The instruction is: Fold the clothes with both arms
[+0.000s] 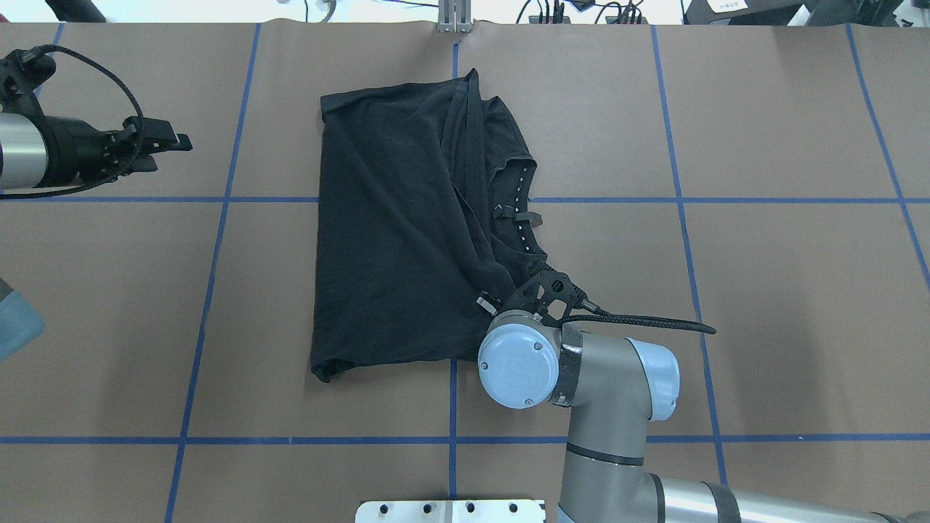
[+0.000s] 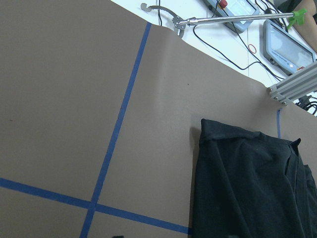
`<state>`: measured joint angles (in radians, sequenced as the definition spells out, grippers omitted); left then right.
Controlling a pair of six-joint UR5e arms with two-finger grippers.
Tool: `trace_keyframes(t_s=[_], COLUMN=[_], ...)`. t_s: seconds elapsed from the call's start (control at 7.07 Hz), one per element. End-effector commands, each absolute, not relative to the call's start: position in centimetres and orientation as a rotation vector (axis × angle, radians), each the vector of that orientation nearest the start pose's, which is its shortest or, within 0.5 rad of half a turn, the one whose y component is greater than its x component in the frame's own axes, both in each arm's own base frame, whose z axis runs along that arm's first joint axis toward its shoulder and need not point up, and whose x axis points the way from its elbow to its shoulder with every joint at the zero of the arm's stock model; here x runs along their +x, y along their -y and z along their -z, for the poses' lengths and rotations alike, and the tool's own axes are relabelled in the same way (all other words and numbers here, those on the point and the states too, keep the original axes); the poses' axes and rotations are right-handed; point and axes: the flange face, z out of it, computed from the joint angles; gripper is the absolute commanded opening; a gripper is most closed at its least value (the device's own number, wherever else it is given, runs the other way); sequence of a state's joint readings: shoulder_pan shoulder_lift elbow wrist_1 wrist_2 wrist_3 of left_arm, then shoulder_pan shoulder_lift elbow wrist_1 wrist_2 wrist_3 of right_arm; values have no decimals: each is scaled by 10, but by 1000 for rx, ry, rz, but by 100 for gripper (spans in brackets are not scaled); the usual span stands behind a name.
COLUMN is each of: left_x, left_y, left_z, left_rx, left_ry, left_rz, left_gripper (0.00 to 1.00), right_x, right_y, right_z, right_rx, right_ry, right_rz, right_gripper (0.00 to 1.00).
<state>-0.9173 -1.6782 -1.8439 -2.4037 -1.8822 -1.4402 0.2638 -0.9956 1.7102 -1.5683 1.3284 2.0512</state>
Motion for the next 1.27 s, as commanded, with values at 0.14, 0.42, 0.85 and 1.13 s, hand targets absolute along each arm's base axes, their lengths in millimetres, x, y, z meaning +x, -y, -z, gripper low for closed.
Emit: trace_keyframes(t_s=[0.14,0.42,0.85,1.13], left_x=[243,243,243,243], left_y=[486,486,486,486], left_z=[-379,-379,-379,-379], left_rx=[368,366,366,366], left_ry=[-1191,-1192,-1192,-1192], left_rz=[498,501,501,501], left_gripper=[75,74,74,74], right_x=[-603,-604,-605,-604], right_y=[326,326,326,324], right_z=[-272,-273,-271,-269], right_rx=[159,158,159,154], right_ry=[750,747,750,753], right_rz=[-795,-797,-795,-785], right_gripper=[51,40,0,0])
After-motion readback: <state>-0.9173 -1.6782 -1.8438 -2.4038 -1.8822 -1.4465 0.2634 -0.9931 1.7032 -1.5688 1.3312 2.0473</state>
